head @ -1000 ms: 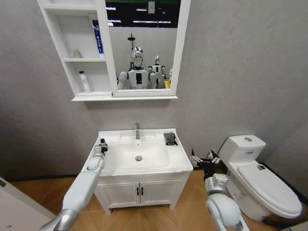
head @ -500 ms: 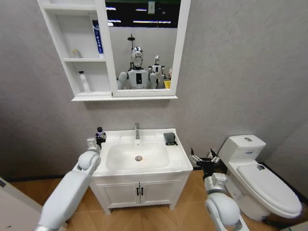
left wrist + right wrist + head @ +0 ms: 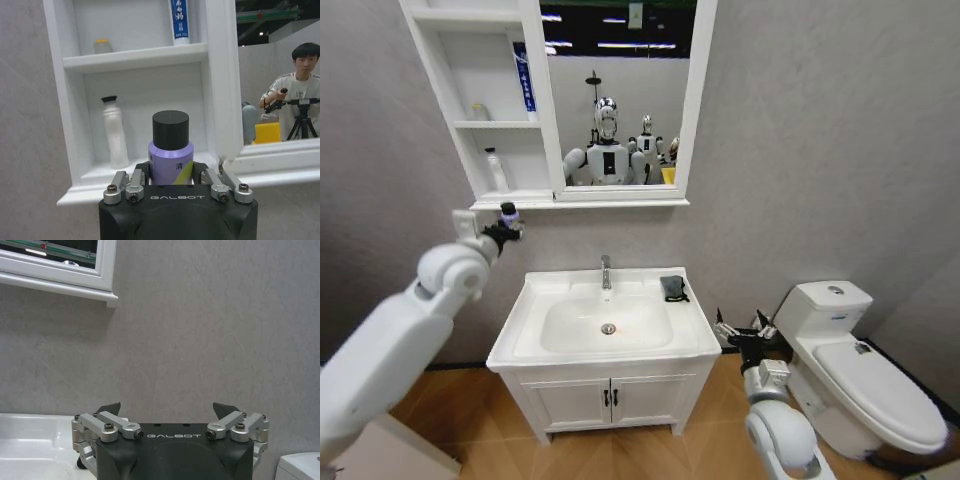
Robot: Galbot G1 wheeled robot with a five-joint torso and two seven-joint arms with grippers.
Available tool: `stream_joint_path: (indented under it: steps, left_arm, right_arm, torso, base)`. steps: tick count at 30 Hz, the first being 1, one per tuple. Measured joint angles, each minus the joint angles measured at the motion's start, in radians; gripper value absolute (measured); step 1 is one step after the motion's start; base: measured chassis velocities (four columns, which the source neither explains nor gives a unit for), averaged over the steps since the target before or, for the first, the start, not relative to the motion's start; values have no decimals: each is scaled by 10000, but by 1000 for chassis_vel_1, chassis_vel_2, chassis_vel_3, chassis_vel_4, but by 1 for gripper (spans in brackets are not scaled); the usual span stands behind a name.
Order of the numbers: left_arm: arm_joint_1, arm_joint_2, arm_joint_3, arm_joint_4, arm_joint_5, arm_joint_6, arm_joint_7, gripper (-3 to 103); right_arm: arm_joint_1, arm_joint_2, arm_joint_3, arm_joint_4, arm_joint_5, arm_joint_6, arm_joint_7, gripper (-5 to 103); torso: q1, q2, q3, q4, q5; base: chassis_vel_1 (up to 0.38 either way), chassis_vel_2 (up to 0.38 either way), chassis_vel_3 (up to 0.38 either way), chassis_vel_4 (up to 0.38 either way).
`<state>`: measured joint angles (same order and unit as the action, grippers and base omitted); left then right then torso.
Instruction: Move facial cleanser and shampoo from washbasin to cabinet, then wipe washbasin with towel.
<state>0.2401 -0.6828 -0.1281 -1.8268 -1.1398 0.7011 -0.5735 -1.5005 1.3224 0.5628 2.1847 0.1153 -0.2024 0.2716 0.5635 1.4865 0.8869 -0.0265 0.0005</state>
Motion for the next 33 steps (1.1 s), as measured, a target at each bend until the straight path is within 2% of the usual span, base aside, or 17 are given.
stream_joint_path:
  steps: [1,4,5,7,9,12,13,15,25,27,33]
  left_arm:
    - [-665,-103,280,525,-19,31,198,43]
    - [-1970,-511,789,1686,13,153,697,43]
    - [-1970,-511,789,1686,13,153,697,43]
    - [-2879,-967,1272,2635,210,200,1130,43]
    - [-3117,-1172,1400,2958,387,198,1324,43]
    - [-3754,-2003,1711,4186,1008,172,1864,43]
    - [-3754,-2003,1711,4186,1008,172,1864,43]
    - [-4056,-2504,1871,5193,1539,147,2281,43]
    - [-4399,-2829,1969,6943,2579,221,3161,43]
    - [-4682,-3120,1989,7664,3029,202,3639,43]
    - [-5065,-3618,1994,8531,3487,105,4135,43]
  right_arm:
    - [-7,-10,10,8,1,-4,2,100]
    - [-16,-14,17,3,3,-11,2,100]
    - [-16,-14,17,3,3,-11,2,100]
    - [-5,-19,18,-9,4,-24,8,100]
    - [2,-26,15,-9,5,-34,10,100]
    - [15,-59,22,-7,15,-61,21,100]
    - [15,-59,22,-7,15,-61,21,100]
    - [9,-75,72,-7,33,-64,32,100]
    - [82,-160,58,-163,112,-61,22,100]
    - [98,-157,28,-212,112,-49,15,100]
    - [125,-150,17,-272,112,-30,9,100]
  torso:
    - [1,0,0,0,-11]
    - [0,0,0,3,-3]
    - [0,0,0,3,-3]
    - [1,-1,1,3,-6]
    - [1,0,0,3,0]
    - [1,-1,1,0,-5]
    - [1,-1,1,0,-5]
    - [1,-1,1,-3,-4]
    - [0,0,0,6,-7]
    - [0,-1,0,4,-6]
    - [1,-1,0,0,-4]
  base:
    - [0,0,0,0]
    - [0,0,0,0]
    - [0,0,0,0]
    - [0,0,0,0]
    - [0,0,0,0]
    - [0,0,0,0]
    - [0,0,0,0]
    - [0,0,0,0]
    - [0,0,0,0]
    - [0,0,0,0]
    - [0,0,0,0]
